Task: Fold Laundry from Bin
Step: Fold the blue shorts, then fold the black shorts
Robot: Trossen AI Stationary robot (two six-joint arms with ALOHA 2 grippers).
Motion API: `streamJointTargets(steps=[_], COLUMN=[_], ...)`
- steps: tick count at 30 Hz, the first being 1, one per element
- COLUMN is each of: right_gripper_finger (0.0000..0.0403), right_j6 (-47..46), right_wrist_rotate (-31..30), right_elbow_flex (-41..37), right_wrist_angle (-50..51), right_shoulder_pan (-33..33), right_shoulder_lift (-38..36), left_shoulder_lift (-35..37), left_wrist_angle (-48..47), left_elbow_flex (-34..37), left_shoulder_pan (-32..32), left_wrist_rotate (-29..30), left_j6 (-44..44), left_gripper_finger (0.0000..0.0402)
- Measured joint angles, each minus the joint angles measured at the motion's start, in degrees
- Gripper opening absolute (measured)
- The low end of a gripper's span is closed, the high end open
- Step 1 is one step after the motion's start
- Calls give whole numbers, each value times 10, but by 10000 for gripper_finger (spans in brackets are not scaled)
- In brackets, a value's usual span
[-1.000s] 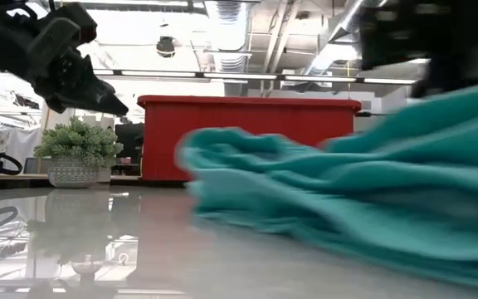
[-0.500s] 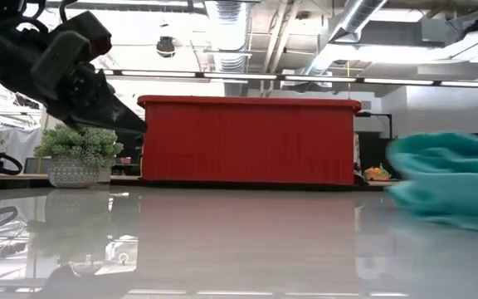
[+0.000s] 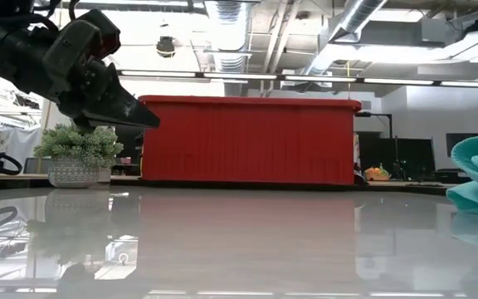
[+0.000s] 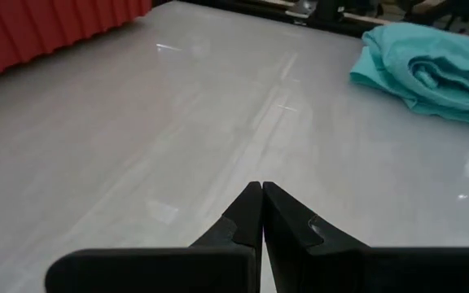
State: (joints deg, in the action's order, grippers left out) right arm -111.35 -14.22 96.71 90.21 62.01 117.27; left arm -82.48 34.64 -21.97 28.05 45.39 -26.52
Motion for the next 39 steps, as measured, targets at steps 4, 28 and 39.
streamJointTargets(steps=[4, 28, 39], right_gripper_finger=[19, 17, 48], right_j6=[34, 39, 198], right_wrist_rotate=[-92, -77, -281], right_elbow_flex=[30, -77, -43], right_wrist_angle=[-6, -261, -260], right_shoulder_pan=[-18, -9, -67], right_shoulder_lift=[-5, 2, -8], left_shoulder_lift=[0, 0, 22], left_wrist_angle=[-1, -5, 71], left_elbow_flex=[0, 0, -1], left_shoulder_pan=[-7, -12, -12], left_wrist_rotate=[-21, -28, -68], left_j6=[0, 4, 110], left_gripper_finger=[0, 0, 8])
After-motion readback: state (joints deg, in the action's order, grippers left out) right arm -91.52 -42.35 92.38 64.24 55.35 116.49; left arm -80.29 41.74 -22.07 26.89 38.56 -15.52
